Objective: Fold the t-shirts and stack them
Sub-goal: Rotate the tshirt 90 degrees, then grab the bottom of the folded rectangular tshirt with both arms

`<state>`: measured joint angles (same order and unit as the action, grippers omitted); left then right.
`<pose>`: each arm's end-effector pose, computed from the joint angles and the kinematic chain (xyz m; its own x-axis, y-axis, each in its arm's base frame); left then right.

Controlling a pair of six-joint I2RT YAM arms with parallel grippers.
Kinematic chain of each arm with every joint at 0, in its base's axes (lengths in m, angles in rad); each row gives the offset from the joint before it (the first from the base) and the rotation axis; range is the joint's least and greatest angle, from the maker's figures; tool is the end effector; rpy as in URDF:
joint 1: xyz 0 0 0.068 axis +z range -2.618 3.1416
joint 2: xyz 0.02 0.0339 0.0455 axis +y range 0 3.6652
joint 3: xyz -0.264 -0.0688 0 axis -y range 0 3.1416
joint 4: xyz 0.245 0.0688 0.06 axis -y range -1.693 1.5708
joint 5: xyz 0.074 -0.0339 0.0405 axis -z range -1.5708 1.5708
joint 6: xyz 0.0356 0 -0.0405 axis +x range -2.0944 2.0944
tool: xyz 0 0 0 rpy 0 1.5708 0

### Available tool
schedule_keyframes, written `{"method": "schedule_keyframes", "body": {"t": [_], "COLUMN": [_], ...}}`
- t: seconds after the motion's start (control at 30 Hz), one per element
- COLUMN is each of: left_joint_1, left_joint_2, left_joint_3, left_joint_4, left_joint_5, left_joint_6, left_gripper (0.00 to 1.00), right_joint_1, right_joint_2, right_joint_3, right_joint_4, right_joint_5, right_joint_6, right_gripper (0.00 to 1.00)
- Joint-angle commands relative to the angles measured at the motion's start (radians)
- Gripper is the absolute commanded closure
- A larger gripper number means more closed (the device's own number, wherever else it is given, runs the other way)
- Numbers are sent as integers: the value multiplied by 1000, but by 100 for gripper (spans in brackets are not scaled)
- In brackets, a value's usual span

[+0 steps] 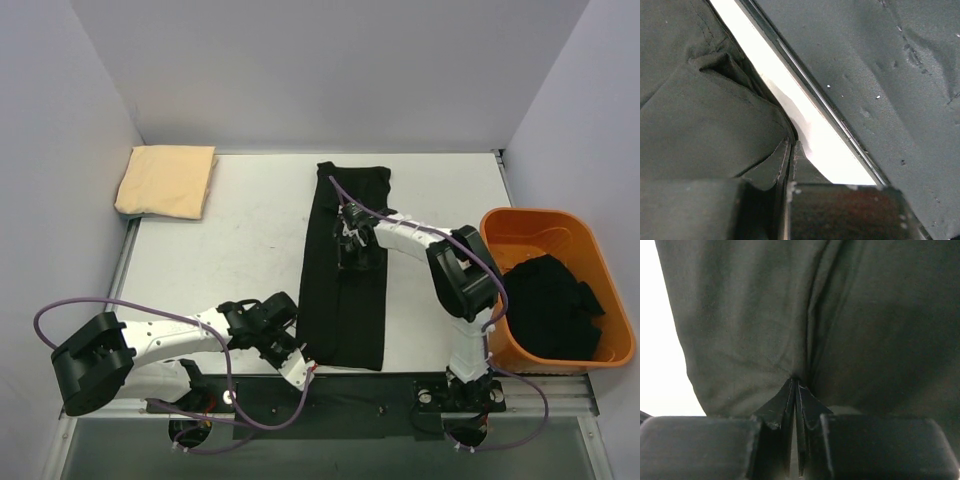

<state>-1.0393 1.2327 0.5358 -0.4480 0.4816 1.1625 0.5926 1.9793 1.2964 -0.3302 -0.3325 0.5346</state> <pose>0.0884 -0.1829 0.1552 0.6070 0.5725 -0.5512 0.7655 -0.6077 0.2117 0.3334 0.2385 0.1564 -0.9476 -0.0575 -0.3143 -0.2190 0.8331 0.5079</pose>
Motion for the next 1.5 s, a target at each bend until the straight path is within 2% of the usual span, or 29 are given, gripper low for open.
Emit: {"method": "schedule_keyframes", "body": {"t": [0.0, 0.23, 0.27, 0.37, 0.43, 0.47, 0.5, 0.53, 0.63, 0.73, 1.07, 1.1, 1.17, 1.2, 1.27, 1.37, 1.47], "left_joint_1": [-7, -7, -8, -7, -7, -7, -8, -10, -18, -33, -73, -73, -71, -68, -55, -1, 139], "left_joint_2": [-3, 5, 4, 4, 1, -1, 2, 2, 8, 16, 21, 19, 16, 11, 10, 8, 11], "left_joint_3": [13, 24, 27, 50, 62, 62, 66, 66, 56, 59, 59, 61, 64, 66, 75, 96, 153], "left_joint_4": [23, 23, 23, 20, 12, 11, 11, 11, 34, 46, 60, 58, 63, 69, 75, 87, 95], "left_joint_5": [8, 6, 6, 18, 37, 41, 54, 58, 75, 68, 58, 57, 57, 57, 60, 101, 172], "left_joint_6": [-4, -24, -35, -63, -80, -90, -95, -102, -118, -124, -130, -142, -173, -184, -228, -351, -461], "left_gripper": [100, 100, 100, 100, 100, 100, 100, 100, 100, 100, 100, 100, 100, 100, 100, 100, 100], "right_joint_1": [-65, -83, -83, -80, -73, -63, -56, -39, -7, 12, 47, 52, 59, 61, 61, 59, 23], "right_joint_2": [-57, -255, -281, -438, -552, -595, -664, -703, -853, -921, -876, -869, -870, -890, -940, -1023, -1048], "right_joint_3": [-66, -51, -58, -118, -241, -337, -395, -490, -640, -774, -957, -959, -967, -970, -964, -866, -751], "right_joint_4": [-63, -104, -124, -236, -315, -351, -362, -386, -400, -307, -3, -6, -23, -24, -55, -211, -293], "right_joint_5": [55, -46, -51, -16, 39, 56, 61, 69, 70, 6, -109, -109, -100, -105, -117, -96, -85], "right_joint_6": [-39, -68, -68, -38, 16, 46, 98, 122, 255, 353, 467, 467, 466, 473, 475, 441, 397], "right_gripper": [100, 100, 95, 68, 57, 55, 48, 47, 43, 43, 53, 55, 68, 84, 100, 100, 100]}}
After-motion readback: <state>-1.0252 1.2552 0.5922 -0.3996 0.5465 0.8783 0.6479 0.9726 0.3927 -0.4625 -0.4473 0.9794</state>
